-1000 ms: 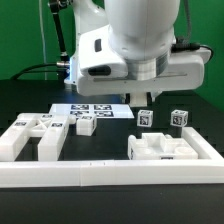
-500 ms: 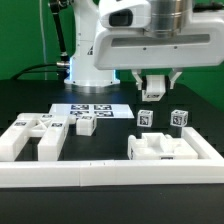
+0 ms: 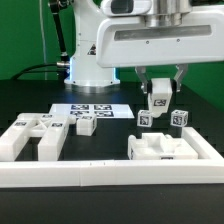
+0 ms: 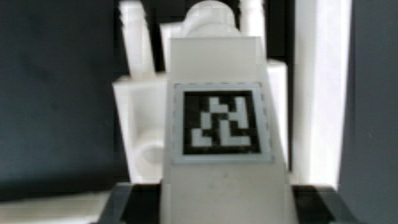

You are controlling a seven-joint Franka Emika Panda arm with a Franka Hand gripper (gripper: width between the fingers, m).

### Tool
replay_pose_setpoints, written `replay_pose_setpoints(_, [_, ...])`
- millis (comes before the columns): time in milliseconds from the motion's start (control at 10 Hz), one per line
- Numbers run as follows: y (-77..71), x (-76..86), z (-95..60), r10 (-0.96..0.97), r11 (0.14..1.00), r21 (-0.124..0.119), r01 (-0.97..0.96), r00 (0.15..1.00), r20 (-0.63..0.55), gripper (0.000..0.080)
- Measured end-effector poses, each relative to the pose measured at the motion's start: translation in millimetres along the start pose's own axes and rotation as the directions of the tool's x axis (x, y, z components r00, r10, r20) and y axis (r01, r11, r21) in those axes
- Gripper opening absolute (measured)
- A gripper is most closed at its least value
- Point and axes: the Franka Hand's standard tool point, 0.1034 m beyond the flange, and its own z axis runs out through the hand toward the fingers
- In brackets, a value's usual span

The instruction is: Assemble chair

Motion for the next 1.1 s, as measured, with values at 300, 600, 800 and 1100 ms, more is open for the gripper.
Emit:
replay_pose_setpoints(300, [-1.5, 5.0, 3.3, -0.008, 1.000, 0.007, 0.010, 0.977, -0.213, 0.0291])
replay_pose_setpoints(600, [-11.8, 11.5, -2.0, -0.022, 1.000, 0.013, 0.026, 0.962, -0.272, 0.0291])
replay_pose_setpoints(800, [-14.8, 12.7, -3.1, -0.028, 0.999, 0.013, 0.032, 0.963, -0.267, 0.0291])
replay_pose_setpoints(1100, [-21.9, 14.7, -3.5, -0.035, 0.999, 0.016, 0.041, 0.960, -0.279, 0.0291])
